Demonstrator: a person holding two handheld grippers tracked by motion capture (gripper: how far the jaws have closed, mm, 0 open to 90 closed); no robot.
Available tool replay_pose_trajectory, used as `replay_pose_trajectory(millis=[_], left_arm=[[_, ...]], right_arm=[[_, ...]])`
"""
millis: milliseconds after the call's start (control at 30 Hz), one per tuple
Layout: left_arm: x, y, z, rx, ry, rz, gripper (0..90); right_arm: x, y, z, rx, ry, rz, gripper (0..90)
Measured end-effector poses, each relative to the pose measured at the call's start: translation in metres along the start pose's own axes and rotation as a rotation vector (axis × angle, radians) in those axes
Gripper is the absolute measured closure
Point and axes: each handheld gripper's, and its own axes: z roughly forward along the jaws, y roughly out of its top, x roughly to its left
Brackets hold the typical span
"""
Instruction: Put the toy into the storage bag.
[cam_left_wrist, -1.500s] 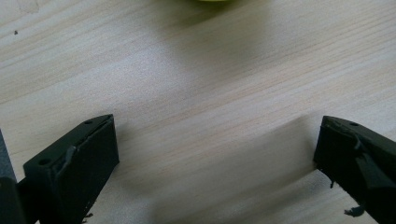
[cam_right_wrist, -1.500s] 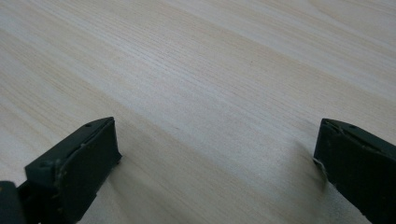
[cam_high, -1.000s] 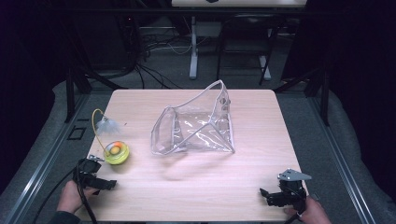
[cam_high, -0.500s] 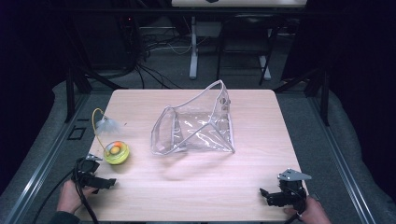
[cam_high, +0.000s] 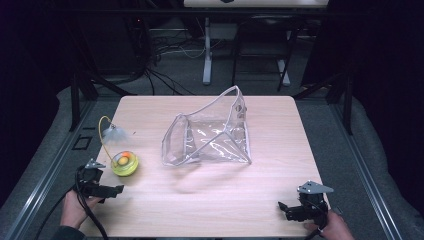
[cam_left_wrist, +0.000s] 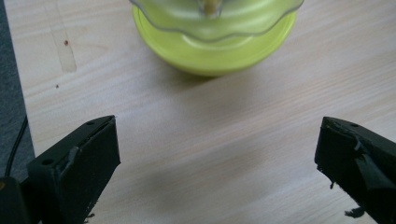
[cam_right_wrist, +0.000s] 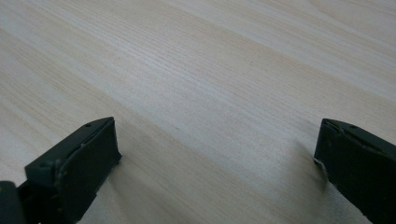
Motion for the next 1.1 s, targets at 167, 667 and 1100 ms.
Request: replay_pose_trajectory(millis=[167, 667, 1100], left_arm=[[-0.002, 0.004, -0.006, -0.028, -0.018, -0.012, 0.0], [-0.004, 0.019, -0.023, -0.153, -0.028, -0.012, 0.0], [0.001, 0.030, -0.035, -0.250, -0.019, -0.017, 0.0]], right_arm=[[0.000, 0.000, 0.000, 0.000, 0.000, 0.000, 0.0], [0.000, 0.000, 0.000, 0.003, 0.000, -0.002, 0.0], [0.000, 0.000, 0.000, 0.005, -0.001, -0.004, 0.0]])
